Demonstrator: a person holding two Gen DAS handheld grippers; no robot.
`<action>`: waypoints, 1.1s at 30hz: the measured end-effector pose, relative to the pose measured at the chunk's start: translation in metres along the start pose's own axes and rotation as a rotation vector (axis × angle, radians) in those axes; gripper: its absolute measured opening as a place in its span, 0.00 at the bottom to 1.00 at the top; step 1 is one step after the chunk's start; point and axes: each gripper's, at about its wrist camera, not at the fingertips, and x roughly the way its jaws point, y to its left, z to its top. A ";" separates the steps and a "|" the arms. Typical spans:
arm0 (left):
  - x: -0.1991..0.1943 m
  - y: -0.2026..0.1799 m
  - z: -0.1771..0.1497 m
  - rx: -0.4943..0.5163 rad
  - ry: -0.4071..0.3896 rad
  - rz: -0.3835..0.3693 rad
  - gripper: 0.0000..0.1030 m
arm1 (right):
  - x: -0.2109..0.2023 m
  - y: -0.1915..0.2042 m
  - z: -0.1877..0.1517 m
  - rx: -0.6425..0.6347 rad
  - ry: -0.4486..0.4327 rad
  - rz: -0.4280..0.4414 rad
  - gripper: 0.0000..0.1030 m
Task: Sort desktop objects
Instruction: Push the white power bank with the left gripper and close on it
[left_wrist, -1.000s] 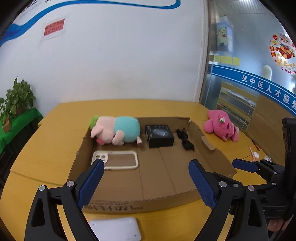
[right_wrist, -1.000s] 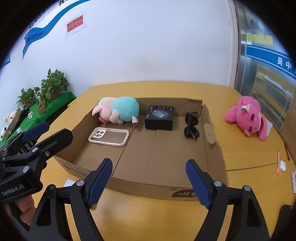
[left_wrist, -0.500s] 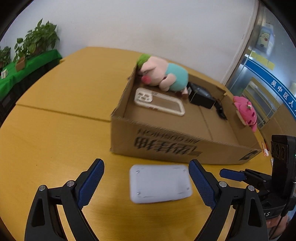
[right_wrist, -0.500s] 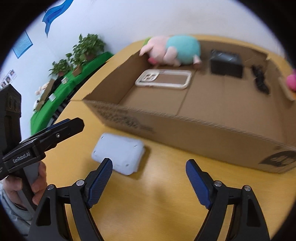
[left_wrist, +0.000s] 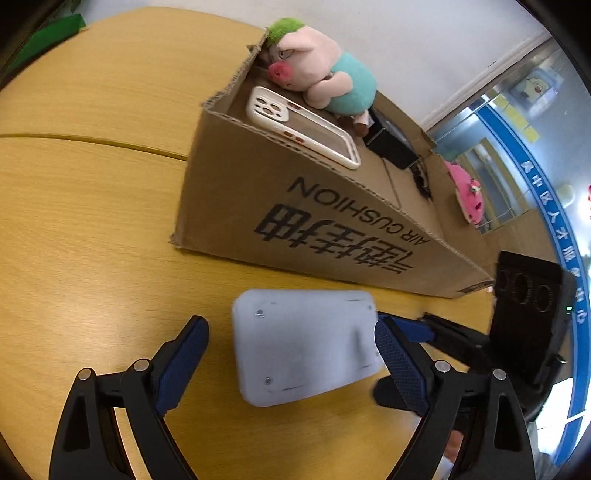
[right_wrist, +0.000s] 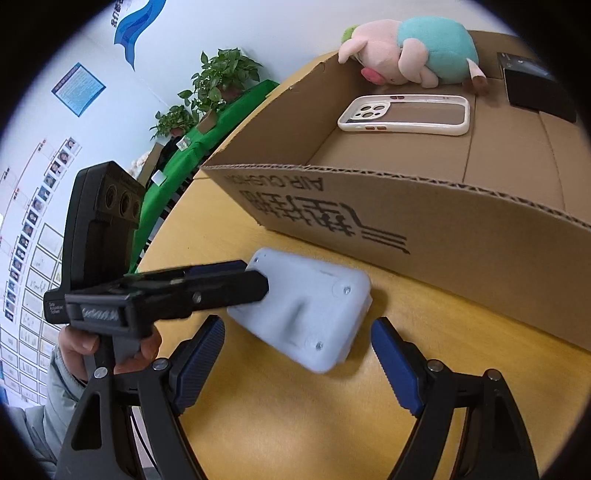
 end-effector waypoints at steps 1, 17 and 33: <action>0.002 -0.002 0.001 -0.002 0.008 -0.028 0.83 | 0.003 0.000 0.001 0.002 -0.001 0.017 0.80; -0.015 -0.072 -0.024 0.196 -0.084 -0.054 0.81 | -0.073 0.008 -0.049 -0.085 -0.232 -0.057 0.81; -0.027 -0.073 -0.054 0.142 -0.069 -0.009 0.82 | -0.090 0.001 -0.077 -0.038 -0.185 -0.020 0.81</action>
